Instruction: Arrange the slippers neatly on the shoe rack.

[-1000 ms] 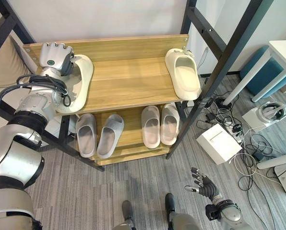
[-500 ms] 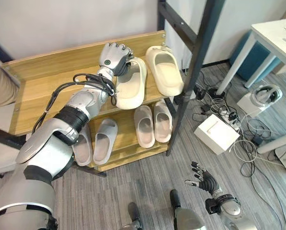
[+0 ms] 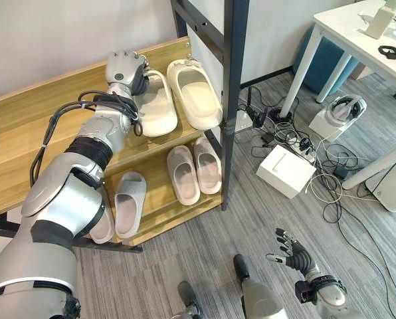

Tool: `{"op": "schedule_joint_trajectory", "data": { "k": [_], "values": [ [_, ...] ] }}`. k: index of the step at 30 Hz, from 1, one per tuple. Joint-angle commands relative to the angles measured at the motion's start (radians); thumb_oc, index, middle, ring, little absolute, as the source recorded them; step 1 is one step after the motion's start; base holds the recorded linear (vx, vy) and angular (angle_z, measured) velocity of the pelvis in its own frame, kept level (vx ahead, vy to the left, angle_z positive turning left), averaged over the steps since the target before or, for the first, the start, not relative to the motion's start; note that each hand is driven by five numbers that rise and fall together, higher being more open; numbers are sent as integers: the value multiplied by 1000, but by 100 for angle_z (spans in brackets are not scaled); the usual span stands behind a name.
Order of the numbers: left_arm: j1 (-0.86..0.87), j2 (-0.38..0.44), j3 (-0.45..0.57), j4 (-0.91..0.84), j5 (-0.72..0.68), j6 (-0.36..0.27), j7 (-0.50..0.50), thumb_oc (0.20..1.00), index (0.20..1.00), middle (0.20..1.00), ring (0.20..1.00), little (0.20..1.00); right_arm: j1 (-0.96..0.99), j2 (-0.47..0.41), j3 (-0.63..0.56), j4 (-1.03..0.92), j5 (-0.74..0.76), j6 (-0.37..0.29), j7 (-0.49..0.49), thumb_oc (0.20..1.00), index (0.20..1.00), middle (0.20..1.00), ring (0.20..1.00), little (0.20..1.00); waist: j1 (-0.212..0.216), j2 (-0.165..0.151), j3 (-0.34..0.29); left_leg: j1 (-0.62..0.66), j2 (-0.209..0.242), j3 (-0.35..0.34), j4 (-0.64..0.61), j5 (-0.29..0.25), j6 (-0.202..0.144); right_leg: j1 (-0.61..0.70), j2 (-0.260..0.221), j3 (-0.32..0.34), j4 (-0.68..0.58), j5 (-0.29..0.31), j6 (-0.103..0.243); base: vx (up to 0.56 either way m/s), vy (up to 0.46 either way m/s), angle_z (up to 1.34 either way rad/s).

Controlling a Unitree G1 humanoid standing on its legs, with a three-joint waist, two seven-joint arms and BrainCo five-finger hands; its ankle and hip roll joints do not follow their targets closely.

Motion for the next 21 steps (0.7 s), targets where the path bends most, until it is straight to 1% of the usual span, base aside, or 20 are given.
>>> {"op": "schedule_joint_trajectory", "data": {
  "k": [1,4,5,6,7,8,9,12,14,16,19,20,21],
  "values": [
    [-179,3,39,82,-12,31,46,1000,1000,1000,1000,1000,-8,-28,-21,-63,24,-48,-1,1000,1000,1000,1000,1000,7,-19,-22,93,81,-14,0,-27,-84,35,-49,-33,-1,-54,136,0,0,0],
    [-168,-17,40,43,7,30,49,1000,1000,1000,1000,1000,-11,-30,-14,-59,21,-47,1,1000,1000,1000,1000,1000,19,-21,-26,96,82,-25,0,-28,-82,49,-48,-45,-2,-61,132,10,-12,7],
    [-157,-18,40,-11,27,29,47,1000,1000,1000,1000,1000,-16,-31,-15,-57,17,-46,2,1000,1000,1000,1000,1000,30,-22,-31,98,81,-36,0,-30,-80,61,-50,-56,-2,-65,130,12,-15,18],
    [-156,-17,41,-12,28,30,46,1000,1000,1000,1000,1000,-16,-31,-15,-57,17,-46,2,1000,1000,1000,1000,1000,29,-22,-30,98,81,-37,0,-30,-80,61,-50,-57,-2,-65,130,20,-16,20],
    [-140,-18,47,-49,46,31,44,1000,1000,1000,1000,1000,-17,-27,-13,-55,16,-45,5,1000,1000,1000,1000,1000,39,-24,-33,100,80,-46,0,-32,-78,71,-52,-65,-3,-68,129,19,-7,8],
    [-118,-5,51,-113,80,31,39,1000,1000,1000,1000,1000,-18,-18,-13,-46,13,-44,8,1000,1000,1000,1000,1000,56,-28,-39,103,78,-58,0,-35,-75,84,-52,-79,-4,-71,129,17,-6,6],
    [-110,-1,55,-133,89,30,36,1000,1000,1000,1000,1000,-20,-15,-12,-41,12,-42,8,1000,1000,1000,1000,1000,62,-29,-40,103,78,-63,0,-35,-74,88,-53,-84,-4,-72,128,6,-2,7],
    [-99,5,61,-151,95,31,32,1000,1000,1000,1000,1000,-18,-11,-11,-38,11,-42,10,1000,1000,1000,1000,1000,66,-31,-42,103,77,-67,0,-36,-74,91,-54,-88,-5,-73,128,-1,2,31],
    [-63,26,86,-216,110,29,26,1000,1000,1000,1000,1000,-12,-3,-10,-27,8,-37,15,1000,1000,1000,1000,1000,86,-35,-49,104,74,-84,0,-38,-71,106,-58,-105,-5,-76,128,0,18,13],
    [-50,31,99,-238,113,30,23,1000,1000,1000,1000,1000,-11,-1,-11,-24,8,-36,16,1000,1000,1000,1000,1000,88,-35,-52,104,73,-87,0,-39,-71,110,-59,-108,-5,-78,128,0,9,10],
    [35,48,188,-376,105,22,31,1000,1000,1000,1000,1000,-3,15,-13,-7,-3,-29,18,1000,1000,1000,1000,1000,111,-41,-59,106,69,-100,0,-41,-68,122,-63,-124,-5,-79,126,-10,12,13],
    [119,45,267,-484,52,-13,35,1000,1000,1000,1000,1000,-3,26,-23,0,-8,-24,16,1000,1000,1000,1000,1000,127,-47,-59,104,66,-110,0,-41,-67,127,-64,-133,-5,-81,124,-9,13,13],
    [130,47,275,-494,52,-11,31,1000,1000,1000,1000,1000,-1,22,-21,0,-9,-25,17,1000,1000,1000,1000,1000,125,-44,-61,105,66,-110,0,-41,-67,128,-65,-133,-5,-81,124,-9,22,18]
  ]
}}
